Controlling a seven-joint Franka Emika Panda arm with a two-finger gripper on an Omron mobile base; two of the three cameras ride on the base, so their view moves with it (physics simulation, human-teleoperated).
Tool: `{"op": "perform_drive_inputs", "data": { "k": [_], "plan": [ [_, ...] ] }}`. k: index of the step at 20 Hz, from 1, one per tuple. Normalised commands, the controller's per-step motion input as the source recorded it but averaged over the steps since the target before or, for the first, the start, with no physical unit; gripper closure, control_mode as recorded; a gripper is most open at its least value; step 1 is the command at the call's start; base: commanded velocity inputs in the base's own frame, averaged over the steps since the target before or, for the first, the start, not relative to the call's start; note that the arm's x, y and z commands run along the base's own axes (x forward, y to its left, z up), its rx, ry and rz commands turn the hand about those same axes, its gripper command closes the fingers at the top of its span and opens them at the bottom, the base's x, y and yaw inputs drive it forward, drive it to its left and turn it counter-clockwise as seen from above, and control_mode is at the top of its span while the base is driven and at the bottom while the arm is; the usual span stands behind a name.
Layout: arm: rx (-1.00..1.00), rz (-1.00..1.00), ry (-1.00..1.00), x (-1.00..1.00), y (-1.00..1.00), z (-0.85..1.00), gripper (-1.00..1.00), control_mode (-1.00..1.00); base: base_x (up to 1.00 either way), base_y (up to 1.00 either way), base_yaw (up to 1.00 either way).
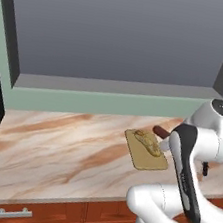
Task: Retrieve the sausage and cheese from the fridge and place them on the cutting board on the counter.
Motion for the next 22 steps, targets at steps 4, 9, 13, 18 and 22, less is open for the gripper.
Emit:
{"op": "perform_drive_inputs", "data": {
  "k": [4, 9, 13, 18, 22],
  "plan": [
    [-0.16, 0.04, 0.05, 0.44, 0.35, -0.52, 1.0, -1.0, 0.0, 0.0, 0.0],
    [-0.09, 0.0, 0.0, 0.54, 0.06, -0.57, 1.0, -1.0, 0.0, 0.0, 0.0],
    [-0.07, 0.0, 0.0, 0.71, 0.01, -0.69, 1.0, -1.0, 0.0, 0.0, 0.0],
    [-0.01, 0.0, 0.09, 0.54, 0.0, -0.62, 1.0, -1.0, 0.0, 0.0, 0.0],
    [0.0, 0.0, 0.24, 0.38, 0.0, -0.51, 1.0, -1.0, 0.0, 0.0, 0.0]
  ]
}}
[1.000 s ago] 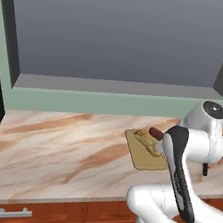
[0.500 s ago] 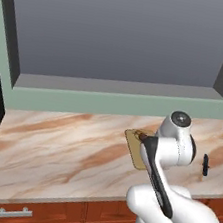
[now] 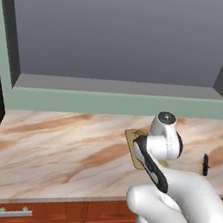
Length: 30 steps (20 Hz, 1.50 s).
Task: Retrieve the sausage and cheese from the fridge and place them on the cutting board on the counter.
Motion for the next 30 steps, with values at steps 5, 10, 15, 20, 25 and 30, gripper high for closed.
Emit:
{"op": "perform_drive_inputs", "data": {
  "k": [5, 10, 15, 20, 25, 30],
  "plan": [
    [0.0, 0.0, 0.13, 0.41, 0.0, -0.57, 1.0, -1.0, 0.0, 0.0, 0.0],
    [0.0, 0.0, 0.0, 0.33, 0.0, -0.51, 1.0, -1.0, 0.0, 0.0, 0.0],
    [0.0, 0.0, 0.01, -0.08, 0.0, -0.41, -1.0, -1.0, 0.0, 0.0, 0.0],
    [0.0, -0.03, 0.05, -0.6, -0.06, -0.12, -1.0, -1.0, 0.0, 0.0, 0.0],
    [0.0, -0.05, 0.0, -0.27, -0.14, 0.11, -1.0, -1.0, 0.0, 0.0, 0.0],
    [0.0, -0.02, -0.02, -0.07, -0.04, 0.48, -1.0, -1.0, 0.0, 0.0, 0.0]
  ]
}}
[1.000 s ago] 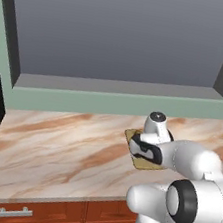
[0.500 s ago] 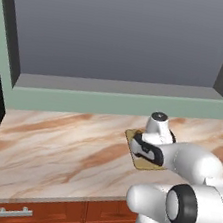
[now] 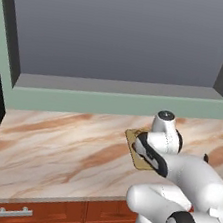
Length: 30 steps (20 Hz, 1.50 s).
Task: Retrieve the sausage and cheese from the fridge and place them on the cutting board on the counter.
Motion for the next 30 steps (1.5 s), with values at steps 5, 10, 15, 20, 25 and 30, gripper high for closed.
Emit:
{"op": "perform_drive_inputs", "data": {
  "k": [5, 10, 15, 20, 25, 30],
  "plan": [
    [0.05, -0.09, -0.14, -0.09, 0.0, 1.0, -1.0, -1.0, 0.0, 0.0, 0.0],
    [0.21, -0.36, -0.21, -0.79, 0.01, 0.51, -1.0, -1.0, 0.0, 0.0, 0.0],
    [0.14, -0.44, -0.21, -0.36, 0.03, 0.46, -1.0, -1.0, 0.0, 0.0, 0.0],
    [0.14, -0.15, -0.07, -0.15, -0.02, 0.76, -1.0, -1.0, 0.0, 0.0, 0.0],
    [0.08, 0.01, -0.04, -0.3, -0.01, 0.95, -1.0, -1.0, 0.0, 0.0, 0.0],
    [0.0, 0.0, 0.0, -0.76, 0.01, 0.84, -1.0, -1.0, 0.0, 0.0, 0.0]
  ]
}}
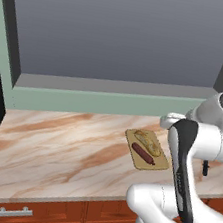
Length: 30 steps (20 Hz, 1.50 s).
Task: Retrieve the sausage and cheese from the fridge and place them on the cutting board on the counter.
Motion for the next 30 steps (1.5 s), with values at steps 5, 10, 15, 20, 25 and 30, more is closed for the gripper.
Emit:
{"op": "perform_drive_inputs", "data": {
  "k": [5, 10, 15, 20, 25, 30],
  "plan": [
    [-0.03, 0.0, 0.06, -0.8, 0.21, 0.31, -1.0, -1.0, 0.0, 0.0, 0.0],
    [-0.03, 0.0, 0.0, -0.73, 0.2, 0.39, -1.0, -1.0, 0.0, 0.0, 0.0],
    [-0.01, 0.0, 0.0, -0.67, 0.06, 0.4, -1.0, -1.0, 0.0, 0.0, 0.0],
    [-0.02, 0.0, -0.14, -0.09, 0.0, 0.08, -1.0, -1.0, 0.0, 0.0, 0.0],
    [-0.03, 0.0, -0.21, -0.12, 0.01, -0.01, -1.0, -1.0, 0.0, 0.0, 0.0],
    [0.0, 0.0, 0.0, 0.0, 0.0, 0.0, -1.0, 1.0, -0.39, 0.0, 0.0]
  ]
}}
